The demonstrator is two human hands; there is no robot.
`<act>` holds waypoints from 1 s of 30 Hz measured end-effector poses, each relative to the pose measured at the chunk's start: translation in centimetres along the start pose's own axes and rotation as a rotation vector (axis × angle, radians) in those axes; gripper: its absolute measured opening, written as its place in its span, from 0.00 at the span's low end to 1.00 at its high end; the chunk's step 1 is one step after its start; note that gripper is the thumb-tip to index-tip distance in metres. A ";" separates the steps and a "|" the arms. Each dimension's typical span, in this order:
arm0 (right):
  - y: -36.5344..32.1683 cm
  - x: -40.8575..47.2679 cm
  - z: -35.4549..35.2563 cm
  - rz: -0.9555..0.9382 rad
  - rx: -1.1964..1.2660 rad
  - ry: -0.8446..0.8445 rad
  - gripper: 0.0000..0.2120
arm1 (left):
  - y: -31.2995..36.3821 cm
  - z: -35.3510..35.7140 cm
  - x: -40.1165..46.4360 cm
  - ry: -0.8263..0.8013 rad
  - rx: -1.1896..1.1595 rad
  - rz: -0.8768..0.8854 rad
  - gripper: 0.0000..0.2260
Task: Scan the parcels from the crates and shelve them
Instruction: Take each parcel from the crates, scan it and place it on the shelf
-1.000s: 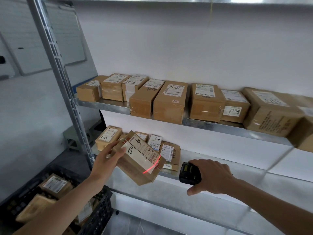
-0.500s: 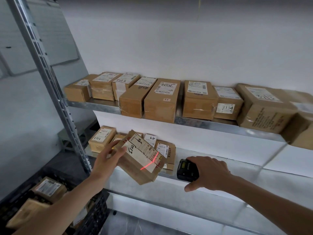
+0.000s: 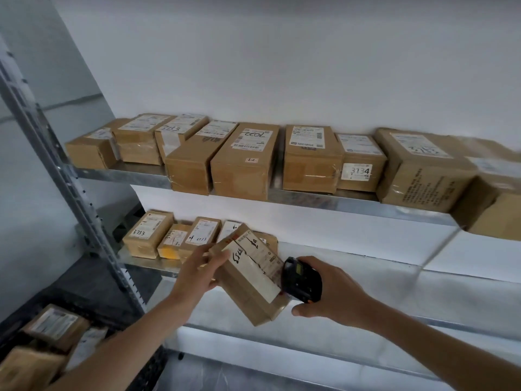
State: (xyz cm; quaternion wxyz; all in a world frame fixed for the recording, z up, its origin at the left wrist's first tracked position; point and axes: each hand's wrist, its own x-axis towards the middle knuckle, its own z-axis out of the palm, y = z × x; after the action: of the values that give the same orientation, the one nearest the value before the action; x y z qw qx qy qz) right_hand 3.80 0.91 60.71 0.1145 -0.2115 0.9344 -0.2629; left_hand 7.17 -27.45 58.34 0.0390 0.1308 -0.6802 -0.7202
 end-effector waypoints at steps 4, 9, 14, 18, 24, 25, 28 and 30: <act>1.7 0.8 1.1 0.006 0.075 -0.002 0.38 | -1.0 2.2 1.5 -0.056 -0.009 -0.035 0.22; 4.7 1.7 1.5 0.060 0.083 0.056 0.38 | -2.2 5.0 4.2 -0.062 -0.034 -0.017 0.13; 7.2 2.9 1.4 0.119 0.136 0.102 0.36 | -3.2 7.3 7.1 -0.078 -0.063 -0.082 0.19; 8.7 3.6 1.7 0.152 0.173 0.152 0.32 | -4.0 9.2 8.7 -0.153 -0.079 -0.103 0.20; 11.3 5.0 3.5 0.187 0.231 0.201 0.31 | -6.7 12.5 9.1 -0.237 -0.039 -0.101 0.14; 11.7 5.5 3.7 0.187 0.239 0.198 0.31 | -7.3 13.0 9.2 -0.246 -0.026 -0.111 0.15; 12.6 7.1 3.9 0.187 0.252 0.159 0.32 | -8.6 13.4 9.8 -0.196 -0.053 -0.133 0.16; 13.4 7.9 4.0 0.183 0.249 0.126 0.33 | -9.2 13.2 10.3 -0.168 -0.061 -0.132 0.15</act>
State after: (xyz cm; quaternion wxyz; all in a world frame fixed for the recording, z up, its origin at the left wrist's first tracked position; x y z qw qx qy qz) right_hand -6.34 5.87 49.31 0.1046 -0.0927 0.9153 -0.3778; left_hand -4.84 -16.41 48.40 -0.0617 0.1132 -0.6488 -0.7499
